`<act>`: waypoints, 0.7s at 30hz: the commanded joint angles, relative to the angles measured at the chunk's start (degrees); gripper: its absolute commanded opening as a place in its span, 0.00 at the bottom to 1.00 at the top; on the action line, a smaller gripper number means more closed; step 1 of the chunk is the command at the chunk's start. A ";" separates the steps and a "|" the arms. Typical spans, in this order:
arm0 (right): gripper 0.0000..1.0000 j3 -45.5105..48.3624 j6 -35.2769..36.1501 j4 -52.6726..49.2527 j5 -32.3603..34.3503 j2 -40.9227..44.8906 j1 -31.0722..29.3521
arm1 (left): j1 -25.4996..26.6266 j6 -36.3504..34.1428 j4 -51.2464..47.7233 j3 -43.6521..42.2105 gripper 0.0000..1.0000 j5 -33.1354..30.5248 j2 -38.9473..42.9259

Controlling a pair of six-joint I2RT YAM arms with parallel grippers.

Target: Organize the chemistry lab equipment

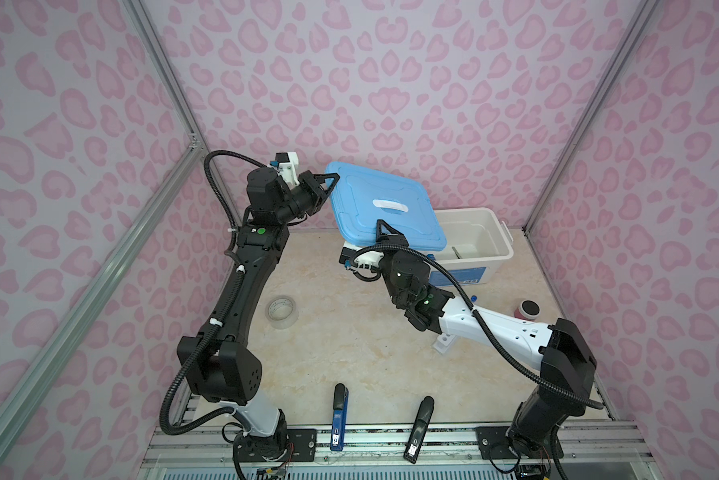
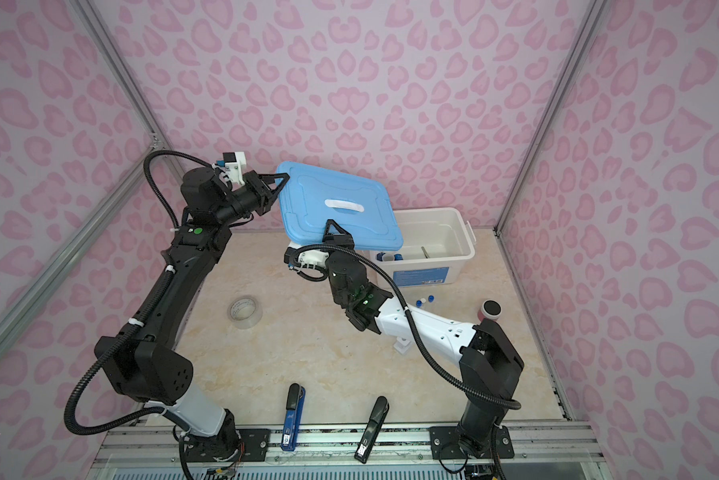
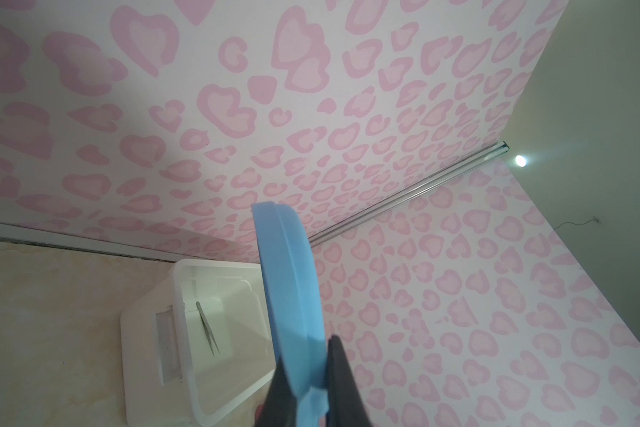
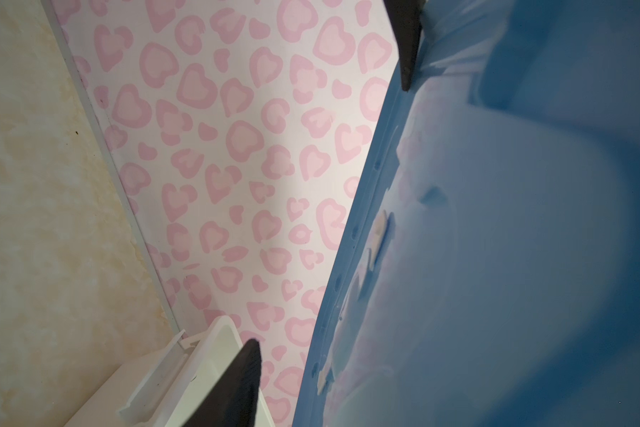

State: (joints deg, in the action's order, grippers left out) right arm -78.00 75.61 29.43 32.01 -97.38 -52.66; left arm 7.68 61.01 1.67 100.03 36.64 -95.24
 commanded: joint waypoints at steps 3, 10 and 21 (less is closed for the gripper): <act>0.63 1.00 -3.74 7.82 2.56 0.38 0.02 | -0.38 -3.86 3.22 1.69 0.04 0.63 -0.82; 0.71 4.66 -13.28 -3.42 3.98 4.43 0.28 | -1.05 -1.50 5.73 5.77 0.04 0.88 -3.81; 0.72 8.02 -41.78 -33.89 -10.36 17.46 7.32 | -1.11 1.29 7.64 12.27 0.04 1.84 -8.11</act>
State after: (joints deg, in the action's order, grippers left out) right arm -70.26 45.76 6.74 29.17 -82.21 -47.40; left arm 6.57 61.43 4.91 111.11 37.63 -102.83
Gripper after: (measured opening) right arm 0.722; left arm 0.141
